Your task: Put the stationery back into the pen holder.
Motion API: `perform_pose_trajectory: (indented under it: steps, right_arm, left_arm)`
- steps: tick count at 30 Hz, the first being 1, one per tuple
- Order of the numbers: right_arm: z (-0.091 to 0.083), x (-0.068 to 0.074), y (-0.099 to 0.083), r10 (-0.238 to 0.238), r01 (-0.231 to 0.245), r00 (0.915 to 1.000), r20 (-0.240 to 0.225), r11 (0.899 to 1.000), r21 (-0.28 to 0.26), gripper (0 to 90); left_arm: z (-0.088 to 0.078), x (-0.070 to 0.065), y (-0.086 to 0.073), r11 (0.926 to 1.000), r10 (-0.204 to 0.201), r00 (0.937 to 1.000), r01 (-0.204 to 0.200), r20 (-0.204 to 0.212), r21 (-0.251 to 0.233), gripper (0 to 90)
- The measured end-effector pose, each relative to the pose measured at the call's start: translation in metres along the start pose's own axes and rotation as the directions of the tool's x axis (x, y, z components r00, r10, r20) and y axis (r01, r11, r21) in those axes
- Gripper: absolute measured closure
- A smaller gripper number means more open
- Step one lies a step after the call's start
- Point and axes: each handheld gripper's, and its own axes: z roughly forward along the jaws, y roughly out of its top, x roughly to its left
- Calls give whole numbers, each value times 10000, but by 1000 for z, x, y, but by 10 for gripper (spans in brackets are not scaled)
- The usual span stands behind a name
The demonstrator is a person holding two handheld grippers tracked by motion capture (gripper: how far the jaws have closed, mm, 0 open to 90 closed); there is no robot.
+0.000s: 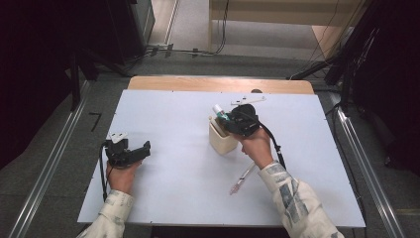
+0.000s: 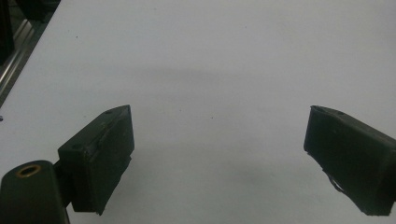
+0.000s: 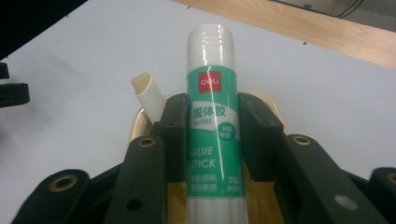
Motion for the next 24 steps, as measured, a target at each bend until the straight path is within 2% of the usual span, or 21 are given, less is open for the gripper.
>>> perform_pose_trajectory:
  steps: [13, 24]
  right_arm:
    - [0, -1, -2, 63, -62, 9999, -123, 9999, 108, 609]
    - [-7, -1, -5, 5, -6, 9996, -287, 10000, -34, 584]
  left_arm:
    - [0, 0, 0, 10000, 7, 10000, -7, 8, 7, 94]
    - [0, 0, 0, 10000, 9, 10000, -9, -15, 7, 94]
